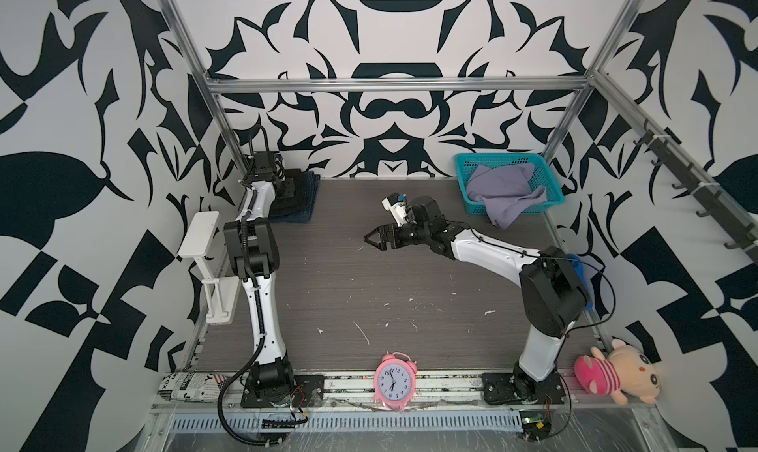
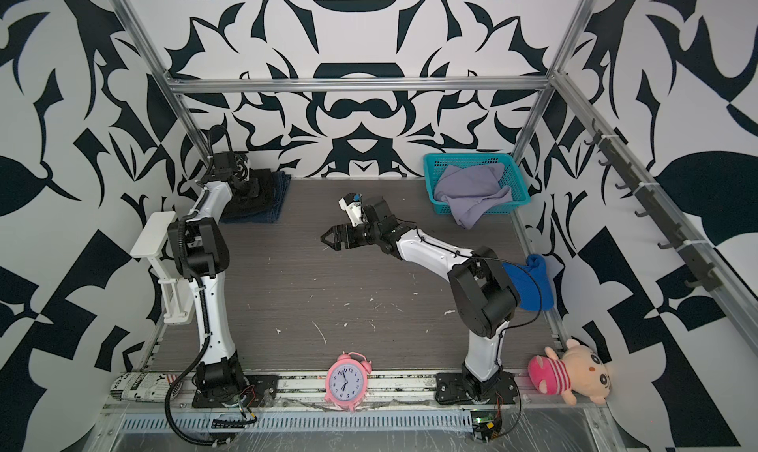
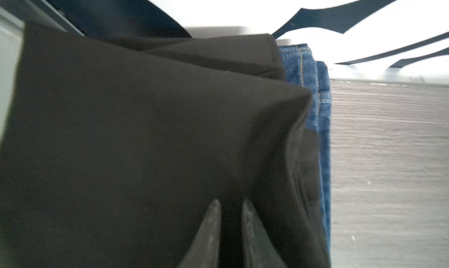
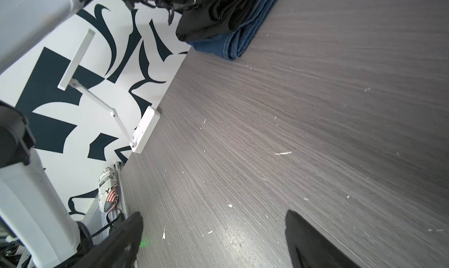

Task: Fold and stack skirts
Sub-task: Smooth out the skirt.

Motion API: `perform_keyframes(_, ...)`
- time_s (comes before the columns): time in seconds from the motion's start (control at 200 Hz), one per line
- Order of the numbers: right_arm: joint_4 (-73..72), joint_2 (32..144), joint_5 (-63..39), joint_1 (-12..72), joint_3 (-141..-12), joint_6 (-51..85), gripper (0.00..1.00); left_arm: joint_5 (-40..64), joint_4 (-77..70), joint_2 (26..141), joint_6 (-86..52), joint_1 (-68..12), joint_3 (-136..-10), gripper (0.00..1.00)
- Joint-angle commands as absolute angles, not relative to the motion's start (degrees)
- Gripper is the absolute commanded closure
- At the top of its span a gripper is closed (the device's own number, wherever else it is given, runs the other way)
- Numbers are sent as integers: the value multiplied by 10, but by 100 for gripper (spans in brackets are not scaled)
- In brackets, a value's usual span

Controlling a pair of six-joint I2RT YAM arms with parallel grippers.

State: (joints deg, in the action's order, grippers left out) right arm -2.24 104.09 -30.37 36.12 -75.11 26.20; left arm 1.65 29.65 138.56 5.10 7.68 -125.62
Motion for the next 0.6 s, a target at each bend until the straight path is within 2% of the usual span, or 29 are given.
perform_keyframes(0.0, 4, 1025, -274, 352, -800, 247, 5, 17, 271, 1281, 62, 62, -1253, 67)
perform_keyframes(0.065, 27, 1020, -260, 340, -816, 245, 5, 13, 258, 1242, 66, 48, -1243, 50)
perform_keyframes(0.19, 67, 1000, -227, 308, -841, 234, 5, 4, 234, 1159, 55, 16, -1201, 25)
perform_keyframes(0.315, 119, 983, -172, 261, -870, 218, 4, 35, 169, 1068, 11, -30, -1103, 20)
perform_keyframes(0.405, 148, 972, -120, 215, -883, 206, 1, 10, 131, 1025, -10, -92, -1039, 16)
perform_keyframes(0.435, 160, 971, -107, 196, -890, 202, 0, 8, 120, 1019, -13, -117, -1024, 16)
perform_keyframes(0.45, 166, 972, -98, 187, -893, 200, 0, 6, 115, 1016, -14, -130, -1016, 11)
perform_keyframes(0.495, 182, 971, -82, 159, -904, 194, 0, -10, 104, 1017, -18, -166, -1000, 7)
perform_keyframes(0.595, 219, 977, -40, 110, -933, 176, 0, -25, 78, 1046, -25, -236, -991, 3)
